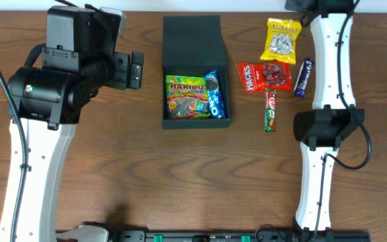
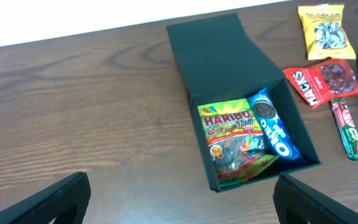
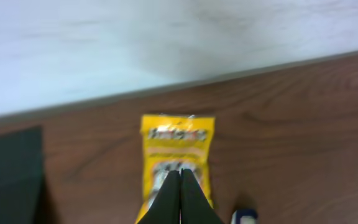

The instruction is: Pack container

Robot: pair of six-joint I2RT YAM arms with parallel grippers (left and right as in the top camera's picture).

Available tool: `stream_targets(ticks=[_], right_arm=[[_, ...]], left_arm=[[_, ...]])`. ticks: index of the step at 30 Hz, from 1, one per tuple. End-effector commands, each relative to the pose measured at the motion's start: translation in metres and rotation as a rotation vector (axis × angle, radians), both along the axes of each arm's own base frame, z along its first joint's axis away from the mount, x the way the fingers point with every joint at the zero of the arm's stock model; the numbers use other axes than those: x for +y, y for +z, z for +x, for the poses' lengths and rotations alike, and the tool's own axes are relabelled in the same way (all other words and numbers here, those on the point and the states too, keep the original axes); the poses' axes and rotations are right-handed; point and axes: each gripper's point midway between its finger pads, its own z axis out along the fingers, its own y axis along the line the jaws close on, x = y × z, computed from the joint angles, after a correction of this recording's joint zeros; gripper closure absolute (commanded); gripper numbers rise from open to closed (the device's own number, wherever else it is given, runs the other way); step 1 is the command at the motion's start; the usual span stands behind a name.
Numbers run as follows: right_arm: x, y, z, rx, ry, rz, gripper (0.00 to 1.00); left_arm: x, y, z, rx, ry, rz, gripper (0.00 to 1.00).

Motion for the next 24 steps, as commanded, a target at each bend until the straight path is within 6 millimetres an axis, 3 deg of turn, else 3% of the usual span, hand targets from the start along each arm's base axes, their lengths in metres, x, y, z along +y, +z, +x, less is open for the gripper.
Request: stream_targets(ticks=[1,2,3,4,7,9,19,24], right_arm=[[0.012,0.032,-0.009,-0.045,0.028,0.016,0.99],[0.012,0.023,-0.009,-0.026,0.026,0.016,0.75],[0.012,0.012,-0.008,-0.002,0.019,0.022,0.45],[0.012,0.001,-0.007,0.021,0.019,0.020,0.34],[0.004,-0.043,-0.005,0.098,-0.011,0.004,0.22],[0.001,-0.071,-0.003,0.135,-0.025,0.009,0.04],[-0.002,-0.157,-0.002,0.198,-0.043,0.047,0.01],[-0.008,-0.180,-0.006,0.218,-0.052,0.056,0.01]], left_arm=[[0.004,-0.004,0.001,0.008,0.017,0.015,0.05],[0.004,-0.004,0.001,0.007,0.017,0.015,0.05],[0.004,-0.004,0.001,0.007,0.017,0.016,0.05],[0.004,-0.004,0.001,0.007,0.017,0.015,0.05],[0.004,-0.004,0.002,0.005,0.017,0.015,0.05],[0.004,-0.003,0.002,0.002,0.017,0.014,0.05],[0.004,-0.003,0.003,0.000,0.017,0.014,0.05],[0.004,-0.003,0.003,0.000,0.017,0.014,0.05]])
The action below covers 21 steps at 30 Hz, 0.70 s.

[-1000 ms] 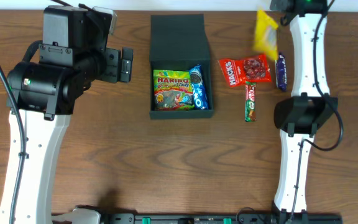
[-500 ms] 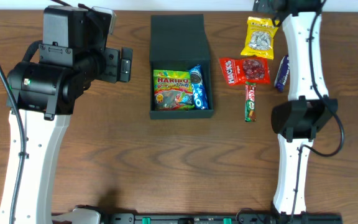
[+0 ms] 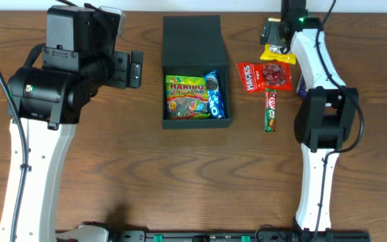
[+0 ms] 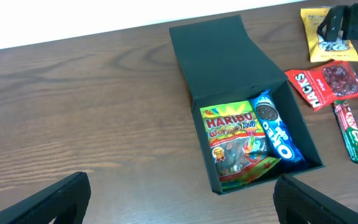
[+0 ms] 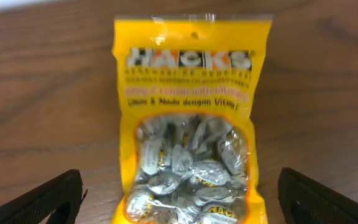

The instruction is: Pack container

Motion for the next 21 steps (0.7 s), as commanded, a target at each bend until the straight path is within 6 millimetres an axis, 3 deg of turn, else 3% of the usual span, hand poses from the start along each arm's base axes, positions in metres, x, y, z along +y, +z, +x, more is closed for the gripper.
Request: stream_targets(ticks=[1,14,21], right_arm=[[-0.010,-0.011,-0.005,0.016,-0.035,0.015,0.01],[-0.008,-0.055,-0.007,0.069,-0.025,0.039,0.01],[-0.006,-0.057,-0.006,0.064,-0.021,0.046,0.02]], left_arm=[[0.003,-0.004,0.001,0.007,0.012,0.010,0.05],[0.004,-0.003,0.002,0.001,0.011,0.019,0.05],[0.004,-0.001,0.004,-0.011,0.011,0.017,0.05]])
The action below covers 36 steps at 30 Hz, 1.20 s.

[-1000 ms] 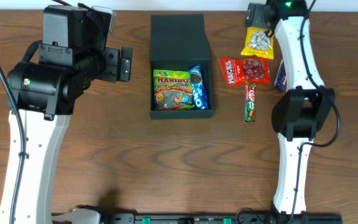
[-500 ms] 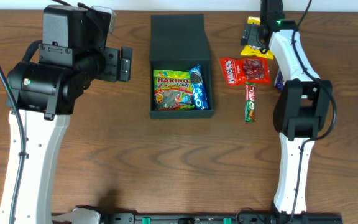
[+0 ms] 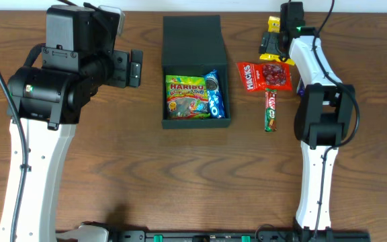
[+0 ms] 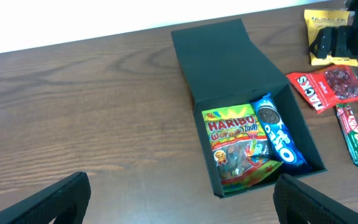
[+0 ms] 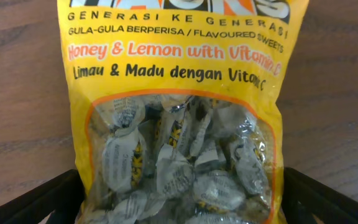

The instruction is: Pack container

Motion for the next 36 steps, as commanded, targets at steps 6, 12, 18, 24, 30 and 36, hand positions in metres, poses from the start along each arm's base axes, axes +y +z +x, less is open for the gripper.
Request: stream_targets(ticks=[6,12,18,24,30,36], right_arm=[[-0.002,-0.008,-0.002,0.015,-0.015,0.018,0.31],[-0.002,0.027,0.009,-0.027,-0.015,0.018,0.47],[-0.003,0.109,0.027,-0.144,0.018,-0.007,0.53],[0.003,0.201,0.013,-0.232,0.071,-0.040,0.56],[0.013,0.301,-0.037,-0.334,0.114,0.018,0.60],[-0.016,0.333,-0.117,-0.323,0.058,0.010,0.60]], left_arm=[[0.004,-0.002,0.003,-0.004,0.012,0.014,0.05],[0.010,-0.001,0.006,-0.016,0.041,0.041,0.05],[0.011,-0.001,0.006,-0.020,0.033,0.057,0.05],[0.011,0.001,0.006,-0.032,0.020,0.069,0.05],[0.011,0.006,0.006,-0.051,0.015,0.072,0.05],[0.011,0.007,0.007,-0.057,0.011,0.075,0.05]])
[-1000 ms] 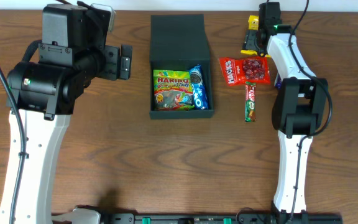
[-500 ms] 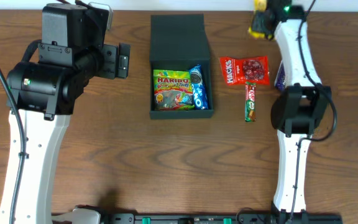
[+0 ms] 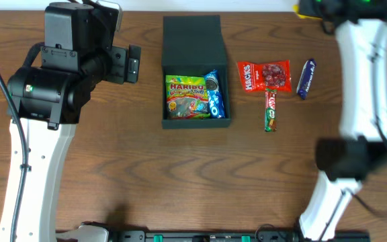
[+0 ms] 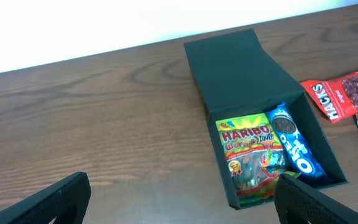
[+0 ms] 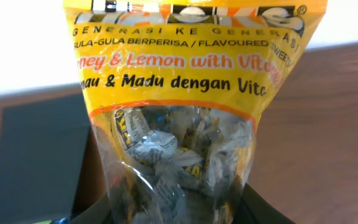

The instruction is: Pack container

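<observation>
The yellow Hacks sweets bag (image 5: 179,112) hangs in the air, off the table, and fills the right wrist view. My right gripper (image 5: 179,211) is shut on its lower end, high above the back right of the table. The black box (image 3: 195,27) stands open at the middle back, and its front half holds a Haribo bag (image 3: 186,96) and a blue Oreo pack (image 3: 215,94). My left gripper (image 4: 179,205) is open and empty, held left of the box.
A red Hacks bag (image 3: 264,75), a red and green KitKat bar (image 3: 270,109) and a dark blue bar (image 3: 305,78) lie on the wooden table (image 3: 113,168) right of the box. The box's rear half (image 4: 241,68) is bare black.
My right gripper has shut on the yellow bag and now holds it well above the table, where the bag lay before. The left gripper has shifted slightly and is still open.
My right gripper was shut above the yellow bag at the back right. Then it was open over the bag, then lower, with a finger on each side of it. Now it holds the bag in the air. The box's contents have not changed.
</observation>
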Robot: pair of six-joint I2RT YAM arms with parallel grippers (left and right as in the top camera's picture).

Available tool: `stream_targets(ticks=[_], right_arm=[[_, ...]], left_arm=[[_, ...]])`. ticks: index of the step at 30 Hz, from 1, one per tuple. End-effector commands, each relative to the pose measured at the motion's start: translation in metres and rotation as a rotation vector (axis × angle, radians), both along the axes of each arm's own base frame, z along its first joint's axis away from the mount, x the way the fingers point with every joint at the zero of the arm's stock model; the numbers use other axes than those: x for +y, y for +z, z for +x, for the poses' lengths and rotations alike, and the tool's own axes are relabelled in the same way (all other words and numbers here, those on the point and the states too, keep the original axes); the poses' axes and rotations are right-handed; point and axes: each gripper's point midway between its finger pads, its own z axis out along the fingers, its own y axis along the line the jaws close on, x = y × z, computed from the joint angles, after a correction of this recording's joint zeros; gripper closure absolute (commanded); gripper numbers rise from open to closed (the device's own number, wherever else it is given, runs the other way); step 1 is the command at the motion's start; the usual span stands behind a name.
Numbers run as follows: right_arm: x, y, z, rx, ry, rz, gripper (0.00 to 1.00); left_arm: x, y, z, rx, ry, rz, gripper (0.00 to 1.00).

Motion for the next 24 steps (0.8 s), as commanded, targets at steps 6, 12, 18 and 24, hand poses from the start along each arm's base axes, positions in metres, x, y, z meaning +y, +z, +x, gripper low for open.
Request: stream_targets(ticks=[6,12,18,24], right_arm=[[0.051,-0.006,-0.074,0.059,0.112,0.049,0.61],[0.181,-0.078,-0.093,0.243,0.299,0.087,0.62],[0.266,-0.151,-0.104,0.381,0.351,0.110,0.64],[0.306,-0.202,-0.113,0.465,0.314,0.139,0.67]], left_arm=[[0.003,0.001,-0.002,-0.008,-0.003,0.021,0.05],[0.006,0.017,-0.016,-0.046,0.003,0.008,0.05],[0.011,0.045,-0.043,-0.125,0.007,-0.010,0.05],[0.015,0.052,-0.060,-0.135,0.014,-0.021,0.05]])
